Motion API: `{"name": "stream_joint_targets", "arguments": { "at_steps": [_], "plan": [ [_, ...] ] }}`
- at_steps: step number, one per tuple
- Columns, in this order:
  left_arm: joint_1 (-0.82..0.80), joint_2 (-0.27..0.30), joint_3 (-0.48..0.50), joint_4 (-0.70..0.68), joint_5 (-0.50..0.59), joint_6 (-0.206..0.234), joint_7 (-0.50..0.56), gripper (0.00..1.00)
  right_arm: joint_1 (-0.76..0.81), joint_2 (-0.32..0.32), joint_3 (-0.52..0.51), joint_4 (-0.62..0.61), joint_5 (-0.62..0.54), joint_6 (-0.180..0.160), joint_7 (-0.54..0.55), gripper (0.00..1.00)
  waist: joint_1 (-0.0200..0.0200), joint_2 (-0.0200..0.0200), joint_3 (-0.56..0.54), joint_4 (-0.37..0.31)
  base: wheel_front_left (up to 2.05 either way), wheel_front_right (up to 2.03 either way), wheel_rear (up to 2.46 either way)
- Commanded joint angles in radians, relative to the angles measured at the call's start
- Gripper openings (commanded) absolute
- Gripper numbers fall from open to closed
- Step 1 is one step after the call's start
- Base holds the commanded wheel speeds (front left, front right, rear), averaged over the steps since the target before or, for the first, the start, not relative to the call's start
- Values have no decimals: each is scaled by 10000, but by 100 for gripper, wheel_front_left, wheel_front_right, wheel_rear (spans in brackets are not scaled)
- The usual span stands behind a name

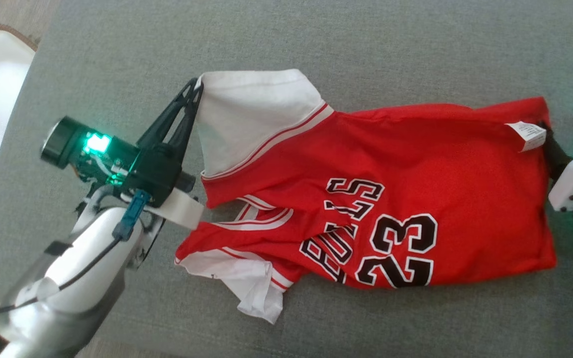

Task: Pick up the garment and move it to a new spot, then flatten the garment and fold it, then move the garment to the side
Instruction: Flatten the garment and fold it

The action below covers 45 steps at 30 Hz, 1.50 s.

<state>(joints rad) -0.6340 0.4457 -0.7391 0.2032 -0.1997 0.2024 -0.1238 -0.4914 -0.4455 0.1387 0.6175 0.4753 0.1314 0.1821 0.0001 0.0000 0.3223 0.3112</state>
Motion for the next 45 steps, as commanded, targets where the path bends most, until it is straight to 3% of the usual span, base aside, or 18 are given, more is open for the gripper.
{"name": "stream_joint_targets", "arguments": {
  "at_steps": [1, 2, 3, 4, 5, 18, 26, 32, 40, 45],
  "plan": [
    [-586, 259, 482, -168, 59, 23, -86, 0, -129, -257, 280, -119, 65, -7, -10, 91, -1, 0, 27, 37, 0, 0, 0],
    [-611, 238, 467, -123, 59, 19, -108, 0, -163, -286, 345, -45, 77, -7, -19, 77, -1, 0, 33, 53, 0, 0, 0],
    [-633, 214, 448, -78, 56, 12, -128, 0, -190, -313, 413, 33, 87, -7, -1, 45, -1, 0, 30, 70, 0, 0, 0],
    [-653, 193, 431, -33, 50, 4, -146, 0, -209, -339, 476, 95, 98, -7, 11, 28, -1, 0, 22, 84, 0, 0, 0],
    [-668, 176, 417, 11, 44, -2, -164, 0, -213, -361, 547, 131, 120, -7, 25, 0, -1, 0, 6, 90, 0, 0, 0],
    [-586, 631, 524, 178, -59, -17, -513, 0, -53, -366, 446, -707, 1396, -7, -513, 0, -1, 0, -1180, -549, 0, 0, 0],
    [-754, 1284, 1069, -665, -996, -743, -525, 0, 420, -1003, -199, -2649, 2626, -7, -155, 0, -1, 0, -2669, -1435, 0, 0, 0],
    [-893, 1901, 1572, -1809, -1734, -1167, -153, 0, 1217, -1399, -1155, -4404, 2933, -7, 523, 0, -1, 0, -3638, -2095, 0, 0, 0],
    [-1105, 2792, 2529, -3480, -2773, -1339, 547, 0, 1437, -1108, -2500, -6977, 2536, -7, 1711, 0, -1, 0, -4069, -3086, 0, 0, 0],
    [-1529, 3007, 3087, -3833, -3406, -1369, 900, 0, 811, -918, -3025, -7802, 2158, -7, 2246, 0, -1, 0, -4162, -3449, 0, 0, 0]
  ]
}}
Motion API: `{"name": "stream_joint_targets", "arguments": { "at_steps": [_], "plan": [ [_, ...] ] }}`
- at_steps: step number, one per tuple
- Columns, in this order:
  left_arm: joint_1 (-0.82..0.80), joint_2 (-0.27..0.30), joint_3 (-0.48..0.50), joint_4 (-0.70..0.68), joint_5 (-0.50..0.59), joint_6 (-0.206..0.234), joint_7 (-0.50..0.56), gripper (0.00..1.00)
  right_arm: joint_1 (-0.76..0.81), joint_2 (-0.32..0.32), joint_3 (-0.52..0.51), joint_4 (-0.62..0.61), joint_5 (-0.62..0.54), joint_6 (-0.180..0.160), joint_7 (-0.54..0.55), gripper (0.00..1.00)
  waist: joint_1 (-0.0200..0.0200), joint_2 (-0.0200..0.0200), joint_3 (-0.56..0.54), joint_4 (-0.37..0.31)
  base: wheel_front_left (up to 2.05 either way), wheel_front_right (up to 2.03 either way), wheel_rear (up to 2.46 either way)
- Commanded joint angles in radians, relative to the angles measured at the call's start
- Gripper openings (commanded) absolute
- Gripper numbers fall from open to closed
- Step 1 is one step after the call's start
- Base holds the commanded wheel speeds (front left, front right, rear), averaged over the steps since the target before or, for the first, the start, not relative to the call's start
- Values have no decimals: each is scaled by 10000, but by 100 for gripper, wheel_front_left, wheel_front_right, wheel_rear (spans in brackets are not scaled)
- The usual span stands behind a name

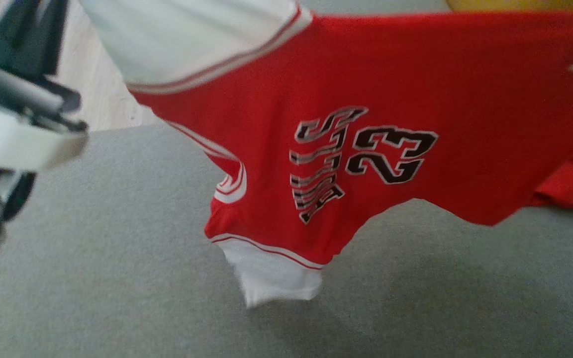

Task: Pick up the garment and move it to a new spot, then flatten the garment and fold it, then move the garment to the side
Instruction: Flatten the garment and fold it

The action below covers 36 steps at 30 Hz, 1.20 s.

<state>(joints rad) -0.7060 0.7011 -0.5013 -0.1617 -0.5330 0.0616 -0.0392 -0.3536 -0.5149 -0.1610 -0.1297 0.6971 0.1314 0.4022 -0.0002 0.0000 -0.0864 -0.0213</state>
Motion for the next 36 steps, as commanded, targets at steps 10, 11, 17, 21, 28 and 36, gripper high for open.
{"name": "stream_joint_targets", "arguments": {
  "at_steps": [10, 11, 17, 21, 28, 36],
  "plan": [
    [-3118, -609, 273, 2343, -804, -1101, 543, 0, -3174, 324, 1143, 1411, -1277, -7, 102, 0, 2, 0, 1255, 13, 0, 0, 0],
    [-3552, -750, 161, 2715, -689, -1218, 532, 0, -3561, 377, 1208, 1725, -1396, -7, 48, 0, 2, 0, 1688, 92, 0, 0, 0],
    [-5903, -1448, -334, 4959, 357, -1557, -373, 0, -5763, 778, 1727, 3670, -2269, -7, -1012, 0, 2, 0, 3429, 351, 0, 0, 0],
    [-8059, -2010, -350, 7113, 1216, -1481, -1726, 0, -7959, 1175, 2040, 5355, -3049, -7, -2479, 0, 2, 0, 4539, 472, 0, 0, 0],
    [-8798, -2590, -209, 7897, 1447, -1720, -2215, 0, -9294, 1042, 2635, 6918, -3472, -7, -3739, 0, 2, 0, 5238, 828, 0, 0, 0],
    [-5673, -2450, -153, 6196, 1055, -1912, -2223, 0, -8098, 836, 3225, 8125, -3025, -7, -4665, 0, 2, 0, 5139, 1117, 0, 0, 0]
  ]
}}
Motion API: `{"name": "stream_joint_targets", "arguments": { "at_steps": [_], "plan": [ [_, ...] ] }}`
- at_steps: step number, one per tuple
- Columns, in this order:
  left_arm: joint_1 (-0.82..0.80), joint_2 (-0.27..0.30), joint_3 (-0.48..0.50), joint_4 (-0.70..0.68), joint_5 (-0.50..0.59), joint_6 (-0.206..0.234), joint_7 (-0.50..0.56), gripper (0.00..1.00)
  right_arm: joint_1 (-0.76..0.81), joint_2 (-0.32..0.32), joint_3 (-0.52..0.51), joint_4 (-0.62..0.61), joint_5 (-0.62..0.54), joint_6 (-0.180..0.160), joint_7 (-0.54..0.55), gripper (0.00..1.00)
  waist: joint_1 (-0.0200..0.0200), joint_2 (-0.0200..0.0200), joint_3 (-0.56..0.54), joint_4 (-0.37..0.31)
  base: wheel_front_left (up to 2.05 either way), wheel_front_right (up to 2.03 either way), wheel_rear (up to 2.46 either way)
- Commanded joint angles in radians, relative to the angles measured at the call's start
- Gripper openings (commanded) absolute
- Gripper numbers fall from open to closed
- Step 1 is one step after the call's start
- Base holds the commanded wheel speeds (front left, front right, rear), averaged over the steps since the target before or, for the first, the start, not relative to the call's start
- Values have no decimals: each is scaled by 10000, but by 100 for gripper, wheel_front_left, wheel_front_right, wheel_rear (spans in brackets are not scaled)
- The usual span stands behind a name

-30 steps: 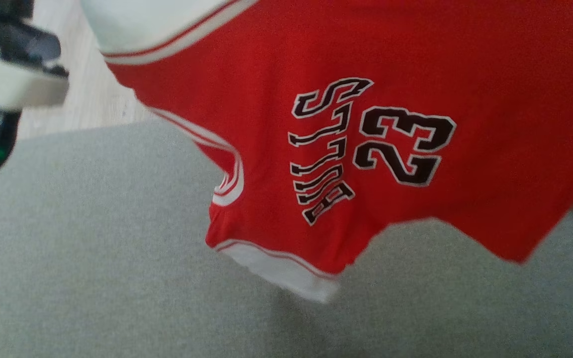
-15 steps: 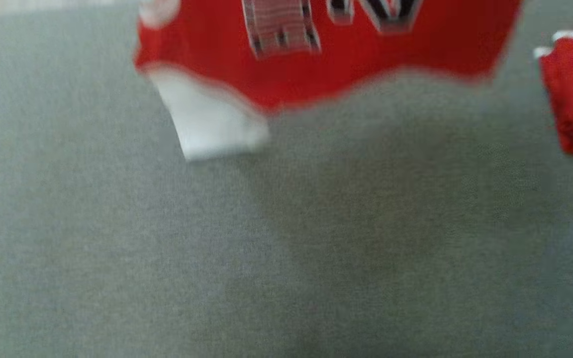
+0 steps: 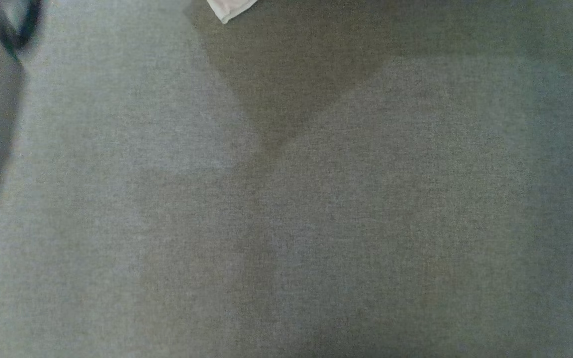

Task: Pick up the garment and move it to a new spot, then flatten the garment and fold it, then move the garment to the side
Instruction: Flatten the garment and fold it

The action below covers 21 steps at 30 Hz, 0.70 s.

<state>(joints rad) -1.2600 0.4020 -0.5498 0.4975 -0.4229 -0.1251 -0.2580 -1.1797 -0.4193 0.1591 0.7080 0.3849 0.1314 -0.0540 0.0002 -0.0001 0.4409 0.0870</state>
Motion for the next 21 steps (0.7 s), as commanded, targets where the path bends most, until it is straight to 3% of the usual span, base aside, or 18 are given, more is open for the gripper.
{"name": "stream_joint_targets", "arguments": {
  "at_steps": [1, 12, 21],
  "plan": [
    [366, 599, 256, -664, -136, -47, -35, 0, 454, -156, 95, -165, 196, -7, -204, 0, -2, 1, -245, 49, 0, 0, 0],
    [6244, 1541, -977, -3001, -501, -54, -37, 0, 5207, -931, 236, -541, 1658, -7, -849, 0, -2, 1, -1982, 85, 0, 0, 0],
    [9747, 1561, -1132, -3387, -150, 225, -37, 0, 9215, -792, -687, -2254, 1889, -7, -888, 0, -2, 1, -2953, 25, 0, 0, 0]
  ]
}}
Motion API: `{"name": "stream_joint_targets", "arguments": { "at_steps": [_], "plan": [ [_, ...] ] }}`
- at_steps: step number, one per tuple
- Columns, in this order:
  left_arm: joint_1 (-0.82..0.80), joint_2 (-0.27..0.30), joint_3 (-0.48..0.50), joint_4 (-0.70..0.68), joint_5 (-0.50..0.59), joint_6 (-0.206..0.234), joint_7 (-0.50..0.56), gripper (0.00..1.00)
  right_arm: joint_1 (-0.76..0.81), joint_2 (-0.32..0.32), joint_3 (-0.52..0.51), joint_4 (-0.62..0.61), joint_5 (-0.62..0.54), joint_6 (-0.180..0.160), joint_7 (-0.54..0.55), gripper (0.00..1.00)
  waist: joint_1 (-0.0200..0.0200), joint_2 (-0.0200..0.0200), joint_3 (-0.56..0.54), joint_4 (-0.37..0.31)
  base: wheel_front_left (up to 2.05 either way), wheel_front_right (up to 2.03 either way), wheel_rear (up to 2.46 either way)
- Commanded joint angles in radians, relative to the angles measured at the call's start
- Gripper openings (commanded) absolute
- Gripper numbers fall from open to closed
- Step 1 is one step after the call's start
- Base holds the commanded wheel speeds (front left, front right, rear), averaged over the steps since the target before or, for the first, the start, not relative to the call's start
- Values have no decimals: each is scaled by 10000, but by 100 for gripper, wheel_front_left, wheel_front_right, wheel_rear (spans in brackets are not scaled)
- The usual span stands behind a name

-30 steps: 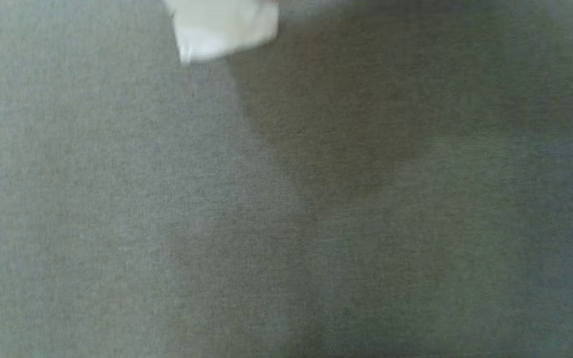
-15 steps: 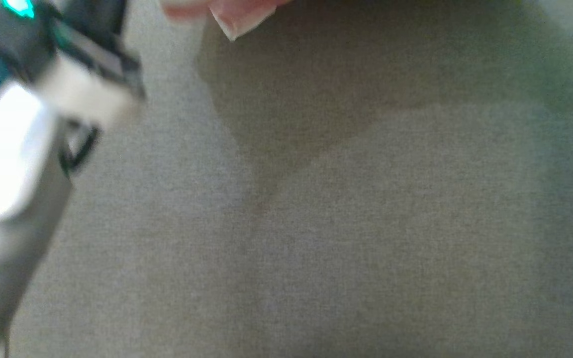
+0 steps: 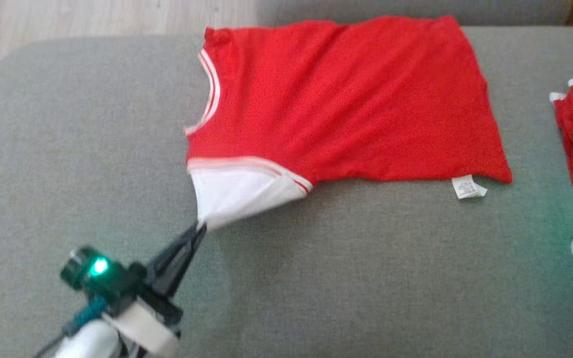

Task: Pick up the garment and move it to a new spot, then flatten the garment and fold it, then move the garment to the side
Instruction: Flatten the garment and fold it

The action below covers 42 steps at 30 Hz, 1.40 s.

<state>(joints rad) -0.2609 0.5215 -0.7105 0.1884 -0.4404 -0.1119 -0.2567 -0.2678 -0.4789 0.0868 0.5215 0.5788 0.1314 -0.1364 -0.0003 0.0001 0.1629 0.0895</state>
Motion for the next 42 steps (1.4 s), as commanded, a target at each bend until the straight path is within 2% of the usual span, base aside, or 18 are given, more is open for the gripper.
{"name": "stream_joint_targets", "arguments": {
  "at_steps": [1, 5, 10, 11, 12, 18, 23, 33, 35, 37, 39, 40, 41, 42],
  "plan": [
    [22, 336, 493, -341, 15, 109, -50, 0, 489, -159, -125, -627, -113, -7, -52, 0, 3, -1, -238, 25, 0, 0, 0],
    [673, 300, 600, -488, 33, 119, -51, 0, 1563, 43, -636, -1355, -342, -7, 97, 0, 3, -1, -397, 90, 0, 0, 0],
    [1137, 123, 963, -684, 187, 148, -51, 0, 2583, 717, -1340, -2474, -514, -7, 762, 0, 3, -1, -567, 205, 0, 0, 0],
    [1138, 81, 1029, -688, 256, 142, -51, 0, 2667, 830, -1404, -2651, -570, -7, 933, 37, 3, -1, -590, 237, 0, 0, 0],
    [1126, 48, 1087, -682, 334, 135, -51, 0, 2716, 946, -1468, -2801, -616, -7, 1086, 100, 3, -1, -600, 261, 0, 0, 0],
    [888, -190, 1453, -655, 700, 80, -51, 0, 2343, 1400, -1404, -2757, -873, -7, 1986, 100, 3, -1, -373, 418, 0, 0, 0],
    [552, -410, 1580, -625, 998, -11, -51, 0, 1515, 1625, -1490, -1776, -1071, -7, 2329, 100, 3, -1, 8, 672, 0, 0, 0],
    [53, -823, 1598, -526, 1349, -147, -51, 0, 17, 1618, -1614, 247, -1556, -7, 2145, 98, 3, -1, 522, 1037, 0, 0, 0],
    [2, -883, 1575, -500, 1399, -159, -51, 0, -120, 1591, -1548, 540, -1681, -7, 2182, 85, 3, -1, 572, 1104, 0, 0, 0],
    [-53, -933, 1594, -483, 1411, -168, -51, 0, -222, 1580, -1455, 714, -1691, -7, 2167, 82, 3, -1, 634, 1151, 0, 0, 0],
    [-88, -983, 1631, -475, 1423, -174, -51, 0, -297, 1535, -1292, 852, -1675, -7, 2226, 73, 3, -1, 682, 1177, 0, 0, 0],
    [-96, -1009, 1648, -471, 1433, -176, -51, 0, -321, 1510, -1214, 905, -1654, -7, 2246, 39, 3, -1, 698, 1189, 0, 0, 0],
    [-109, -1033, 1654, -459, 1447, -178, -51, 0, -333, 1474, -1134, 959, -1628, -7, 2275, 13, 3, -1, 714, 1209, 0, 0, 0],
    [-123, -1051, 1655, -443, 1466, -180, -51, 0, -338, 1436, -1064, 1004, -1591, -7, 2284, 0, 3, -1, 719, 1226, 0, 0, 0]
  ]
}}
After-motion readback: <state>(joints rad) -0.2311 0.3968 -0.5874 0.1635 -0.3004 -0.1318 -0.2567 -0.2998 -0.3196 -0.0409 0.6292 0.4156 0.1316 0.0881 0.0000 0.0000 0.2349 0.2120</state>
